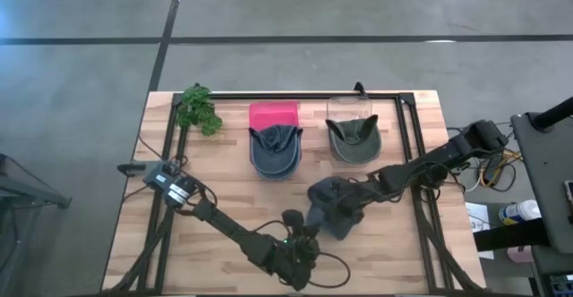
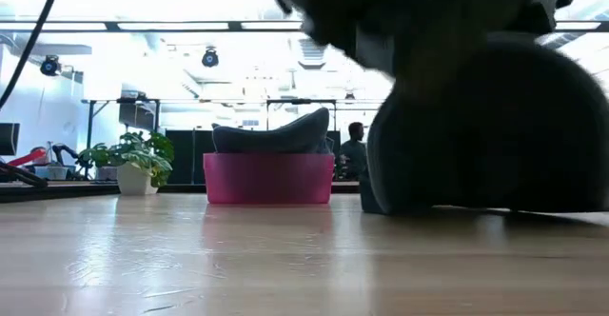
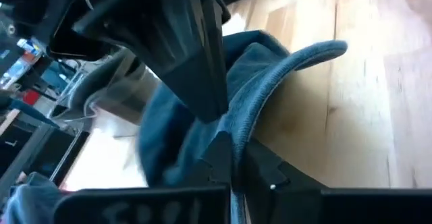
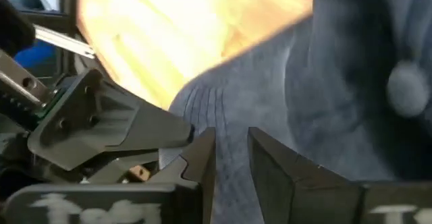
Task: Pick & Place hat
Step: Put the blue cap into the red bin
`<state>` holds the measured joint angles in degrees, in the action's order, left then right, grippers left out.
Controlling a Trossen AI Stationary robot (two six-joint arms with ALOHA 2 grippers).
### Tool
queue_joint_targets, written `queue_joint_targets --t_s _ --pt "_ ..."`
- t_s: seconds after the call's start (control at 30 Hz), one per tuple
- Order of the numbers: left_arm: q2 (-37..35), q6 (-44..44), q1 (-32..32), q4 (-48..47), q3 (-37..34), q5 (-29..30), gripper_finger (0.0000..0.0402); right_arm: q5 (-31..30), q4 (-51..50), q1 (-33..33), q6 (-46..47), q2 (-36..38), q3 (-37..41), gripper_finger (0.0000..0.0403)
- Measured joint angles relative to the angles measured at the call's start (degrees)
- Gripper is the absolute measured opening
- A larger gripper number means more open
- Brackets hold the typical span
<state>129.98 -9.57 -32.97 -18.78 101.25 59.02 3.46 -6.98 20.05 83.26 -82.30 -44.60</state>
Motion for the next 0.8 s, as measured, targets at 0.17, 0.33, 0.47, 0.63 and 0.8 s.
queue_joint_targets --t_s 0.17,0.33,0.47,0.63,0.8 --pt "-0.6 -12.4 -1.2 -14.2 6.5 -1.5 0.0009 -4.1 -0.1 0.1 -5.1 4.8 -1.1 0.0087" --pt "-6.1 -40.7 -1.7 -31.9 11.4 -4.7 0.0008 -9.1 0.0 0.1 -17.8 13.8 -4.6 0.0088" --pt "-14.3 -64.8 -2.3 -41.2 10.7 -4.0 0.0008 -16.5 -2.2 1.6 -28.2 21.3 -8.7 0.0081" --pt "-26.7 -81.3 -5.5 -42.8 5.3 1.8 0.0007 -29.6 -20.9 3.4 -28.7 26.0 -14.1 0.0072" --pt "-36.1 -90.2 -7.8 -42.4 -1.7 6.4 0.0007 -33.7 -39.3 4.0 -19.3 25.0 -16.7 0.0070"
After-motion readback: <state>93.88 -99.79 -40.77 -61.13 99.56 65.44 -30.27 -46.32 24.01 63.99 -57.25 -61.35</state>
